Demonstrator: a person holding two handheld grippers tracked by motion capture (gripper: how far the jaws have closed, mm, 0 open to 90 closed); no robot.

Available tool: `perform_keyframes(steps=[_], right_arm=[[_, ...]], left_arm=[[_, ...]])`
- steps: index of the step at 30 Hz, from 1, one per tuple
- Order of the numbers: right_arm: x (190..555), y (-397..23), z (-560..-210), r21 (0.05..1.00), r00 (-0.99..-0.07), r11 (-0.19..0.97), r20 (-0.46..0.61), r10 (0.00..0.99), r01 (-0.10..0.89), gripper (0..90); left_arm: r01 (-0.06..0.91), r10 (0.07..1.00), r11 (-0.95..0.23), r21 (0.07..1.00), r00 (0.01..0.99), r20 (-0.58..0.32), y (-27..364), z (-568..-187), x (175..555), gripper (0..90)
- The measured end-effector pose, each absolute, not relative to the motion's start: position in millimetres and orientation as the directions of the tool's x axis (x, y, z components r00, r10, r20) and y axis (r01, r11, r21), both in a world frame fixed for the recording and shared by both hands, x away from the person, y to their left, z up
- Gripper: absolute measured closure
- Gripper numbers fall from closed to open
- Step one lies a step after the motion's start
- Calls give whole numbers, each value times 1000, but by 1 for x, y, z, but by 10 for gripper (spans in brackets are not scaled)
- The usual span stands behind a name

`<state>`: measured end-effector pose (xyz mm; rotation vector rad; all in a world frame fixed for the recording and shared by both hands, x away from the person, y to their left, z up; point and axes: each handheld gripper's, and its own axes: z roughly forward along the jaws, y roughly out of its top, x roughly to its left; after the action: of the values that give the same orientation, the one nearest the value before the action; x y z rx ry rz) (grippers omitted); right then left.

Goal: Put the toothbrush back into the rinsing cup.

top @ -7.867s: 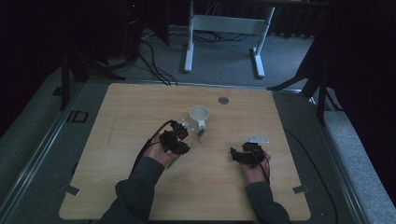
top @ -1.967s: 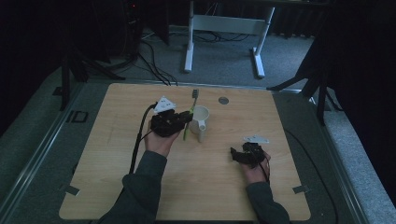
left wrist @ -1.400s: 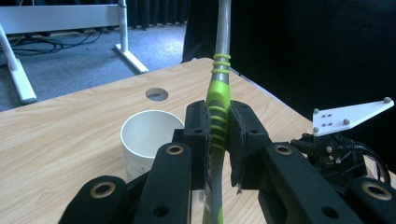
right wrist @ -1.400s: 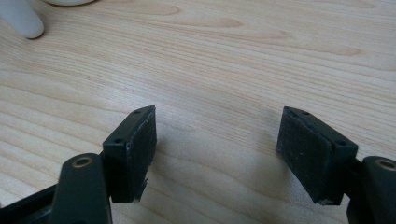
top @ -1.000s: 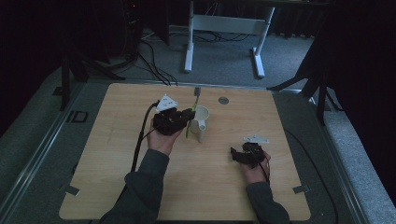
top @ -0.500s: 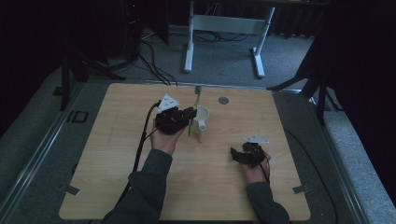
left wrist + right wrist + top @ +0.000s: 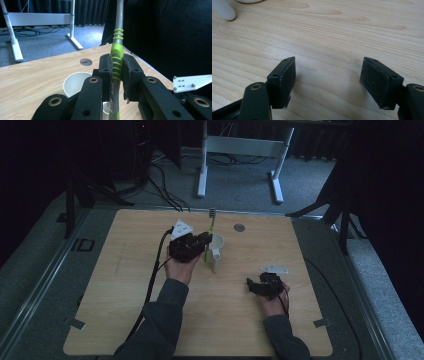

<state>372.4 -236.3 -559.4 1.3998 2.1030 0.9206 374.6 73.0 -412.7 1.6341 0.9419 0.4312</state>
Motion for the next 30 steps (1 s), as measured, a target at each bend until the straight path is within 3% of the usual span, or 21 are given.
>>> perform_keyframes(steps=[30], right_arm=[[372,-236,-559,737,-385,263,-4,923,623,282]], left_arm=[[292,748,-85,953,651,-133,56,-403,387,788]])
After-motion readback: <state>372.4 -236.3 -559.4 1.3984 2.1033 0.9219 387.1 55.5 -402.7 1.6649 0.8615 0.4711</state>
